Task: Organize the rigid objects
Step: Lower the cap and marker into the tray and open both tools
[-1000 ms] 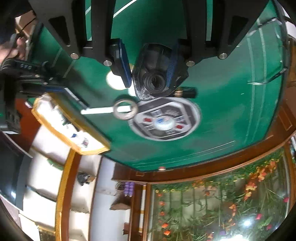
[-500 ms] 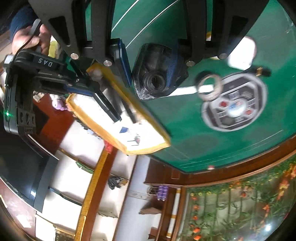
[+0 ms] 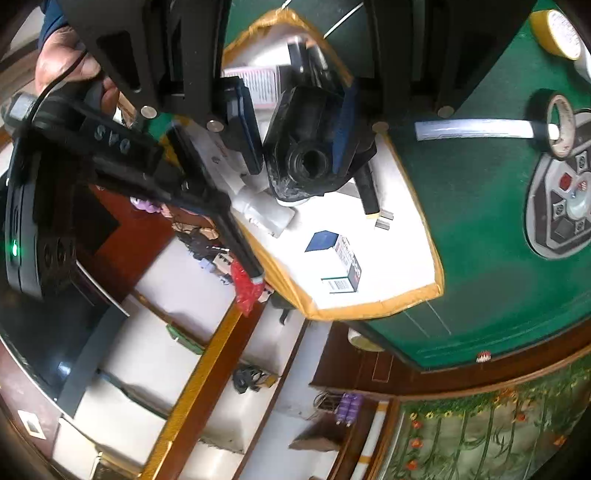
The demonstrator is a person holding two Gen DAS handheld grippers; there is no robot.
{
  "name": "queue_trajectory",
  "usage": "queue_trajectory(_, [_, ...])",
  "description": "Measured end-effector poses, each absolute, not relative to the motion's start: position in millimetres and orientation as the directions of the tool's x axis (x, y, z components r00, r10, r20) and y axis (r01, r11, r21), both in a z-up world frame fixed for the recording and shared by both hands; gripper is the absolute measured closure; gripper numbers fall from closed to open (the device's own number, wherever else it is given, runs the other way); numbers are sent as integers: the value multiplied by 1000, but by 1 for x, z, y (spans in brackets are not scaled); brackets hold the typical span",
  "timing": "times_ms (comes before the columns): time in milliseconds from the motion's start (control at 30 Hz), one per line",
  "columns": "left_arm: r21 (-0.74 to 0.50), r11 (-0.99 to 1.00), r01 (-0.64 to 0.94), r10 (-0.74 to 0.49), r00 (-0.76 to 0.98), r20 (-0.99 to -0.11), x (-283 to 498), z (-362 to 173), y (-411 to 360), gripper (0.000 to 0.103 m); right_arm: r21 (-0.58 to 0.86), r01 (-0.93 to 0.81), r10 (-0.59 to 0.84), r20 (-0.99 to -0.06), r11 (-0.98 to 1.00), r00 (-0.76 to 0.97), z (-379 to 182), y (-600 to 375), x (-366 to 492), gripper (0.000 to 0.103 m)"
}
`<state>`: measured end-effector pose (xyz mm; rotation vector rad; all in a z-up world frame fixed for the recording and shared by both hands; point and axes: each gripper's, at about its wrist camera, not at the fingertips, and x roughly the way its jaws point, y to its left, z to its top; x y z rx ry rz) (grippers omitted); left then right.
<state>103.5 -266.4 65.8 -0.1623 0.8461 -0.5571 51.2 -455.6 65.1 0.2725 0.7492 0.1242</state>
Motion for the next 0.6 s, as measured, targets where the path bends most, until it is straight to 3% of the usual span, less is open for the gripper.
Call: queue_trajectory(600, [-274,852,446,-503,556,-661,102,60,-288,64,262,22,194,-767,965,612,42,-470,174,88])
